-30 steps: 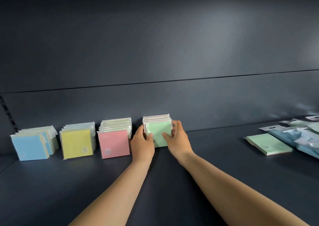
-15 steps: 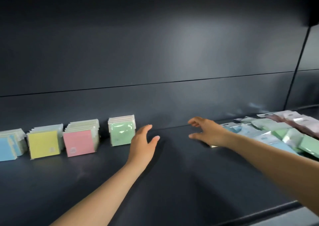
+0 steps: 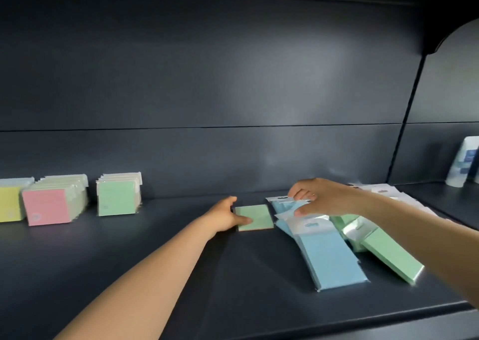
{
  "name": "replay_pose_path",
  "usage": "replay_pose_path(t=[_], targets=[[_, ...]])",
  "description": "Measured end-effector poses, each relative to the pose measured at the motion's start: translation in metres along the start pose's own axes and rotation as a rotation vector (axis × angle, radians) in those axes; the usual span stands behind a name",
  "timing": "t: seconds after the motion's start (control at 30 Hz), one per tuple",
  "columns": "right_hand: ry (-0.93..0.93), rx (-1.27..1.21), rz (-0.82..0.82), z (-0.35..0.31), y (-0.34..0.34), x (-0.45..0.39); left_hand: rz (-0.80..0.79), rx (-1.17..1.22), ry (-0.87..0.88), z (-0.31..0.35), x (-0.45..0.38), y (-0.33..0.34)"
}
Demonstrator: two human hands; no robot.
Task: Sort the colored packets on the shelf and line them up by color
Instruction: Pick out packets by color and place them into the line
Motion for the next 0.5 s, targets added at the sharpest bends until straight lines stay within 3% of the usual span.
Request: replay_pose_path(t=[0.23, 0.5], targets=[[-0.104, -0.067, 0.000, -0.010, 0.020, -0.024, -0.047, -0.112, -0.052, 0.012, 0.007, -0.002], [-0.135, -0.386, 0.023, -0.048, 0.032, -0.050, 0.135, 0.144, 0.063, 0.005, 0.025, -0.049]])
Point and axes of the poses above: each hand's wrist, its own x-axis away from the middle knuckle, its own y-axis out of the palm, z = x × y, the point moved 10 cm from there along -x, towards the middle knuckle, and after that the axes turned 2 degrees about z, right-handed, at the moved point
